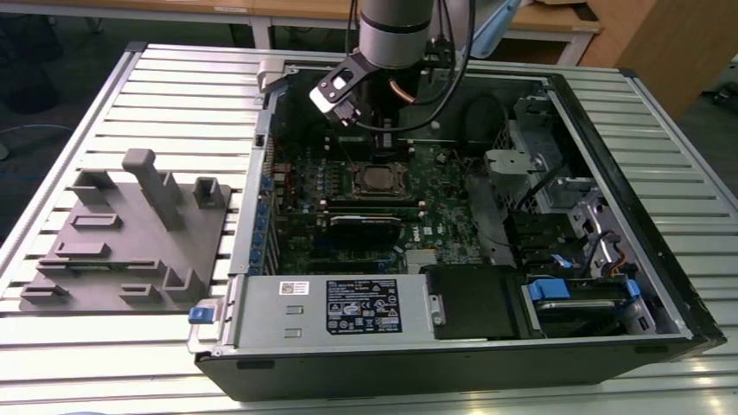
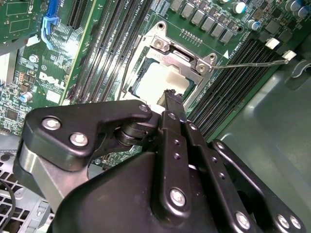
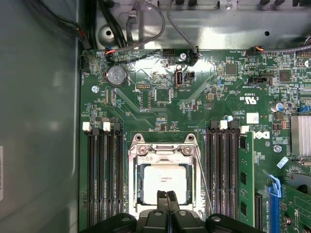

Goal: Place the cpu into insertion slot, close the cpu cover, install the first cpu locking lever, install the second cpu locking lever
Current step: 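Close the cpu cover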

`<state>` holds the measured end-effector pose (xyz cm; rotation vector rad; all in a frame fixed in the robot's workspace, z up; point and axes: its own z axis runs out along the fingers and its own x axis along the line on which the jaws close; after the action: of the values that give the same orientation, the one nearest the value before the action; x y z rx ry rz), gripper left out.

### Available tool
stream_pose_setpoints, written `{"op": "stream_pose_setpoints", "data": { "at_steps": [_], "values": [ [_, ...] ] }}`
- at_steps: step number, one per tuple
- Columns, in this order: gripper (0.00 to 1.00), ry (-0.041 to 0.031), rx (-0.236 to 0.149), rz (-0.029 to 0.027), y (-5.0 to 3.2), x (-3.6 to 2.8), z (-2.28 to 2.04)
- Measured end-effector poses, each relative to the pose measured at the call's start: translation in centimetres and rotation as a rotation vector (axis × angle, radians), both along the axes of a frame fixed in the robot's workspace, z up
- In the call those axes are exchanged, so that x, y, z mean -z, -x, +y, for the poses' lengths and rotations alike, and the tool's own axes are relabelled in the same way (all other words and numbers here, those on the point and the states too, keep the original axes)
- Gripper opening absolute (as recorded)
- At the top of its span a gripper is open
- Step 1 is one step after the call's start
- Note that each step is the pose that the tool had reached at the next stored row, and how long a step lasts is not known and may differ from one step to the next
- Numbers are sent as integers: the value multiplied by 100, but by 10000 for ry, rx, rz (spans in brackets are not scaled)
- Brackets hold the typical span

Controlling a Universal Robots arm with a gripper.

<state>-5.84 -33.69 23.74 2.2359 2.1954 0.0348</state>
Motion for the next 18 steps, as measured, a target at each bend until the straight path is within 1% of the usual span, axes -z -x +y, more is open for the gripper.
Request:
{"op": "stream_pose_setpoints", "data": {
  "at_steps": [12,18],
  "values": [
    [11,0,-1,3,2,36,0],
    [11,0,0,3,32,71,0]
  ]
}}
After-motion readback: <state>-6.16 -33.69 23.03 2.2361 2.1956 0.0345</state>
